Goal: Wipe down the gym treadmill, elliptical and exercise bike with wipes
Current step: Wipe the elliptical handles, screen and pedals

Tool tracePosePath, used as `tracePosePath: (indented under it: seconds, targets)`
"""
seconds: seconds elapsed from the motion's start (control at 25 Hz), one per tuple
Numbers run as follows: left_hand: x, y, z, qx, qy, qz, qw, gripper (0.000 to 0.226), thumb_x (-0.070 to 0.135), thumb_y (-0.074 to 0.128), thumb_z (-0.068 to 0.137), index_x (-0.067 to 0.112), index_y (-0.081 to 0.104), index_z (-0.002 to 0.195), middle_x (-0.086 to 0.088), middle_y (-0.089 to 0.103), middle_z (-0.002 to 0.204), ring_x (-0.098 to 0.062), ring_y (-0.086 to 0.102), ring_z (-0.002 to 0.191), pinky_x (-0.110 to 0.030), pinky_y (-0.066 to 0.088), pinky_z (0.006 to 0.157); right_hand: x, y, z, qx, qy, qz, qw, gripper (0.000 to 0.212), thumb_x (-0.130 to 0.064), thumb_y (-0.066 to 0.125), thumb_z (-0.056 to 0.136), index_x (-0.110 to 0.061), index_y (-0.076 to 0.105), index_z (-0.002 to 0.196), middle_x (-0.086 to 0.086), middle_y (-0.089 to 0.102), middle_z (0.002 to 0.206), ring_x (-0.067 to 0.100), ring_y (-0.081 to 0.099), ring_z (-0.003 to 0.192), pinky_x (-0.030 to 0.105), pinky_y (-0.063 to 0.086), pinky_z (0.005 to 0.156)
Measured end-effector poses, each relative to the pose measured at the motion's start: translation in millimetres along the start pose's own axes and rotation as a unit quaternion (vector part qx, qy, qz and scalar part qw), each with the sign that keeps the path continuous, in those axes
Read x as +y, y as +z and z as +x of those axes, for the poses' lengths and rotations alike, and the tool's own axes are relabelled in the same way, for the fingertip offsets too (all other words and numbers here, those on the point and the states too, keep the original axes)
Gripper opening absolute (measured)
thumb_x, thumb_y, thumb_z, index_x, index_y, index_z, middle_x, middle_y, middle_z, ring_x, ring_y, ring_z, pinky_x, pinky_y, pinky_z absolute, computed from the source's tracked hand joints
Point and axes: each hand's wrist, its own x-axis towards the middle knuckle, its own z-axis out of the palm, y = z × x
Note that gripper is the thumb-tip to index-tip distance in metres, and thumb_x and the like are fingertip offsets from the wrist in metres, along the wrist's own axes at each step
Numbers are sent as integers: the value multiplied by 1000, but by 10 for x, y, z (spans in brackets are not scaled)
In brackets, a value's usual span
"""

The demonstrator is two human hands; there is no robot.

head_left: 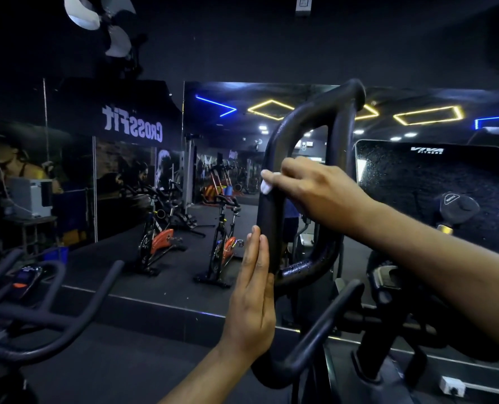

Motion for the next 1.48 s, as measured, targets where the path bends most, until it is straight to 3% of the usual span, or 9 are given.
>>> tracePosePath:
  seconds: [0.12, 0.32, 0.44, 0.56, 0.68, 0.84, 0.96, 1.2, 1.48]
  targets:
    - [13, -75, -20, -22, 5, -17, 1000, 56, 0, 39, 105, 7, 25, 159, 4, 15, 170, -20, 15, 157, -30, 17, 126, -60, -201, -163, 12, 25, 45, 999, 37, -17, 47, 97, -12, 67, 128, 6, 60, 92, 24, 57, 76, 38, 52, 49]
    - [-159, -701, 811, -38, 115, 72, 990, 39, 2, 47, 103, 4, 55, 141, -4, 53, 147, -13, 46, 140, -43, 39, 116, -281, -513, -521, 78, 123, 109, 983, 32, -28, 50, 103, -12, 73, 118, 6, 56, 98, 25, 60, 75, 41, 55, 55]
    - [14, -816, 1862, -99, 167, 152, 969, 45, 13, 45, 107, 9, 42, 152, -6, 43, 157, -13, 33, 149, -43, 28, 123, -335, -518, -504, 57, 148, 108, 981, 22, -16, 60, 98, -7, 73, 113, 6, 55, 95, 24, 60, 70, 42, 56, 55]
    - [232, -643, 2588, -200, 291, 245, 903, 52, 23, 39, 110, 10, 29, 159, -7, 25, 167, -20, 13, 157, -43, 11, 128, -414, -387, -370, 62, 160, 88, 981, 21, -7, 66, 94, -8, 72, 114, 8, 54, 98, 23, 60, 72, 42, 56, 58]
    - [274, -584, 2795, -270, 346, 232, 868, 54, 22, 38, 110, 8, 24, 160, -11, 15, 169, -27, 5, 158, -43, 7, 128, -548, -134, -212, 73, 189, 74, 977, 23, -3, 66, 93, -14, 70, 113, 6, 52, 99, 22, 57, 76, 42, 54, 60]
    - [147, -599, 2760, -276, 351, 172, 878, 54, 20, 36, 110, 5, 22, 160, -13, 13, 169, -26, 3, 158, -28, 1, 127, -599, 59, 25, 107, 235, 71, 964, 31, -15, 50, 95, -10, 72, 115, 9, 56, 98, 25, 60, 81, 41, 54, 71]
    - [71, -555, 2748, -265, 358, 129, 886, 53, 20, 35, 110, 4, 24, 159, -12, 15, 169, -27, 4, 157, -29, 2, 127, -851, 83, -48, 61, 240, 68, 966, 34, -19, 45, 97, -6, 71, 116, 12, 59, 98, 28, 62, 84, 38, 55, 78]
    - [-24, -539, 2726, -252, 361, 82, 894, 54, 24, 33, 110, 5, 24, 159, -11, 17, 169, -27, 4, 158, -44, 8, 128, -1175, -69, -184, -98, 203, 39, 973, 37, -18, 41, 98, -10, 64, 125, 10, 53, 102, 25, 55, 85, 44, 55, 60]
    - [-123, -480, 2679, -228, 373, 40, 898, 51, 19, 34, 109, 1, 30, 157, -14, 22, 167, -29, 9, 157, -29, 2, 127, -793, -35, 255, -49, 254, -50, 965, 30, -20, 49, 96, -6, 69, 113, 16, 53, 101, 30, 54, 82, 46, 54, 62]
